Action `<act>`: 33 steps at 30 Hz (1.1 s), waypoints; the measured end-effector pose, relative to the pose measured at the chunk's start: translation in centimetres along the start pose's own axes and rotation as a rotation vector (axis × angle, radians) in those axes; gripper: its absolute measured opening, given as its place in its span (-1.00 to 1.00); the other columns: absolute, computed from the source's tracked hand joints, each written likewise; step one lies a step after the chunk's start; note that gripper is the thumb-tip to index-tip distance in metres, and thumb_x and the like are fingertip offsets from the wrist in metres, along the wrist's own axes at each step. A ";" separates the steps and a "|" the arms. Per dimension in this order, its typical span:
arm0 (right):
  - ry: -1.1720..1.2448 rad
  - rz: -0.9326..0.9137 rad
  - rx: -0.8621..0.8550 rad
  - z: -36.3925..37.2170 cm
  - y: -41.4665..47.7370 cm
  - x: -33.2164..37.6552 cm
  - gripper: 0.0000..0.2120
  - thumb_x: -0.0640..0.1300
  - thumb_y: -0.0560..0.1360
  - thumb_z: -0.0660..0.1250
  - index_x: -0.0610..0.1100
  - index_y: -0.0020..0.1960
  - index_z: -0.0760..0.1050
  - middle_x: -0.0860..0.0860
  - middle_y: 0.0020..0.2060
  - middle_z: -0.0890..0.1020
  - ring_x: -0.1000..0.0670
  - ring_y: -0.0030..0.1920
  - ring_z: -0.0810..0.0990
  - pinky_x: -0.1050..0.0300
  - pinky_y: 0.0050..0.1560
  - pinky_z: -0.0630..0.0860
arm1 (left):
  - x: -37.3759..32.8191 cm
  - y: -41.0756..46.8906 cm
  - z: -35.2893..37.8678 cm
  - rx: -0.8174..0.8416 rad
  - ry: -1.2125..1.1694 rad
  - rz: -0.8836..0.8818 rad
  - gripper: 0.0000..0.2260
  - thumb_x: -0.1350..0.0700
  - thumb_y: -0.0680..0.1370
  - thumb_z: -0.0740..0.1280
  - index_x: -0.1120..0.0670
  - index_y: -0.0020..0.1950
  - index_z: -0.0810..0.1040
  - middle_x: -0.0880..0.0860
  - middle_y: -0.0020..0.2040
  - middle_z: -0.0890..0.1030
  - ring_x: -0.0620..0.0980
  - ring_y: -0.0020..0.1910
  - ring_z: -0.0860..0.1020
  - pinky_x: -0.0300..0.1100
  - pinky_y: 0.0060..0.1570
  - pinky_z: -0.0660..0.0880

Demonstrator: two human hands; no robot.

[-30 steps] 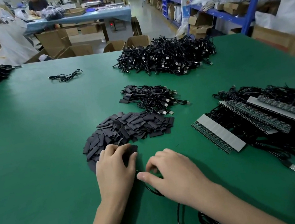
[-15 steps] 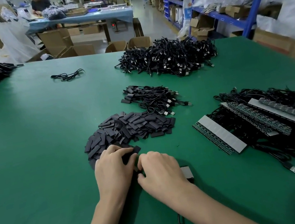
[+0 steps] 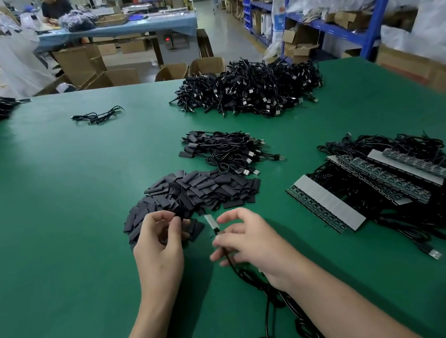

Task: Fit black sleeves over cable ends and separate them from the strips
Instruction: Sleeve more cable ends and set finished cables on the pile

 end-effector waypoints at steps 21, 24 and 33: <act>-0.683 -0.446 -0.157 -6.9 -4.3 4.0 -0.89 -0.01 0.63 0.33 0.04 -0.07 0.52 0.17 -0.35 0.53 0.21 -0.38 0.42 0.34 -0.33 0.37 | -2.5 -2.6 2.0 0.529 -0.351 -0.188 -0.80 0.18 0.40 0.52 0.05 0.02 0.76 0.12 -0.21 0.71 -0.07 -0.25 0.64 -0.28 -0.20 0.57; -0.659 -0.375 -0.124 -6.2 -3.3 1.4 -0.81 0.05 0.65 0.28 0.02 -0.11 0.51 0.06 -0.33 0.57 0.19 -0.38 0.41 0.29 -0.34 0.34 | -2.5 -3.0 2.4 0.568 -0.312 -0.172 -0.84 0.14 0.41 0.52 0.05 -0.03 0.76 0.11 -0.23 0.71 -0.09 -0.25 0.64 -0.30 -0.19 0.56; -0.200 -0.180 0.053 -4.8 -2.7 -2.8 -0.84 -0.06 0.63 0.37 -0.11 -0.08 0.54 0.18 -0.43 0.40 0.20 -0.46 0.34 0.40 -0.45 0.29 | -2.6 -3.4 2.9 0.654 -0.140 -0.039 -0.62 0.03 0.42 0.57 -0.18 0.21 0.66 -0.01 -0.25 0.64 -0.11 -0.29 0.52 -0.29 -0.21 0.46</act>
Point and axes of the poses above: each hand's wrist, its own y-axis towards the middle knuckle, its own z-axis out of the palm, x = y × z, the point moved 3 cm from there along y, towards the middle knuckle
